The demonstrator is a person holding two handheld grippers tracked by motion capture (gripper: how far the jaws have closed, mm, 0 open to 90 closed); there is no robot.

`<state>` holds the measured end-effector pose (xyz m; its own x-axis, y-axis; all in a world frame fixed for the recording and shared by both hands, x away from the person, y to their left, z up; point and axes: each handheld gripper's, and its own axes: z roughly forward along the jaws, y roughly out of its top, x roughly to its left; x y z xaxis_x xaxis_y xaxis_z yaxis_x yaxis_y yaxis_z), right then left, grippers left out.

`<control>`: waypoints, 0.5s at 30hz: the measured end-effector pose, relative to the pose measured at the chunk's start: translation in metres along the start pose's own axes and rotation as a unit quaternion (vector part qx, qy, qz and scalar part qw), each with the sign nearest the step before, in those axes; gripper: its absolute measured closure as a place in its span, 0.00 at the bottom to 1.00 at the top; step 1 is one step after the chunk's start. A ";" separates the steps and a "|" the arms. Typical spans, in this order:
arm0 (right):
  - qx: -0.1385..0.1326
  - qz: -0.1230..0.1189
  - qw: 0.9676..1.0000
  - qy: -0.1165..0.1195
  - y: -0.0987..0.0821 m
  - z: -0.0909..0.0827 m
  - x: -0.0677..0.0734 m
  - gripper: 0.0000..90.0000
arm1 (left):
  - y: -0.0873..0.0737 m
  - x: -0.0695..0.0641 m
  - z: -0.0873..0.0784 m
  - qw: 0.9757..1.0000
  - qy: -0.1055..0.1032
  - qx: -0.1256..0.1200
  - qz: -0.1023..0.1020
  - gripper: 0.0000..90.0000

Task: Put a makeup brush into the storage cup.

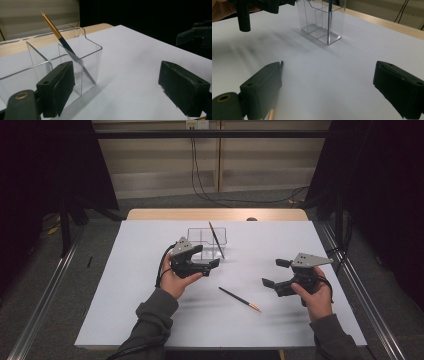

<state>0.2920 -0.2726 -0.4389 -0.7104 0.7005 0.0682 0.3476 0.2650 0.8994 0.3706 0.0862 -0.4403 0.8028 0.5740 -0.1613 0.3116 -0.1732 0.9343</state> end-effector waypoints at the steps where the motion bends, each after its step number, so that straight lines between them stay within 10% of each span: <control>1: 0.001 0.000 1.000 -0.002 0.000 0.000 0.000 0.09 | 0.000 0.000 0.000 1.000 -0.002 -0.001 -0.002 0.15; 15: 0.002 0.002 1.000 -0.002 -0.001 0.000 0.000 0.09 | -0.004 -0.005 -0.002 1.000 -0.004 0.002 0.011 0.15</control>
<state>0.2913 -0.2730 -0.4401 -0.7067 0.7040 0.0699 0.3528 0.2650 0.8974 0.3643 0.0853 -0.4429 0.8130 0.5643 -0.1436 0.2967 -0.1893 0.9360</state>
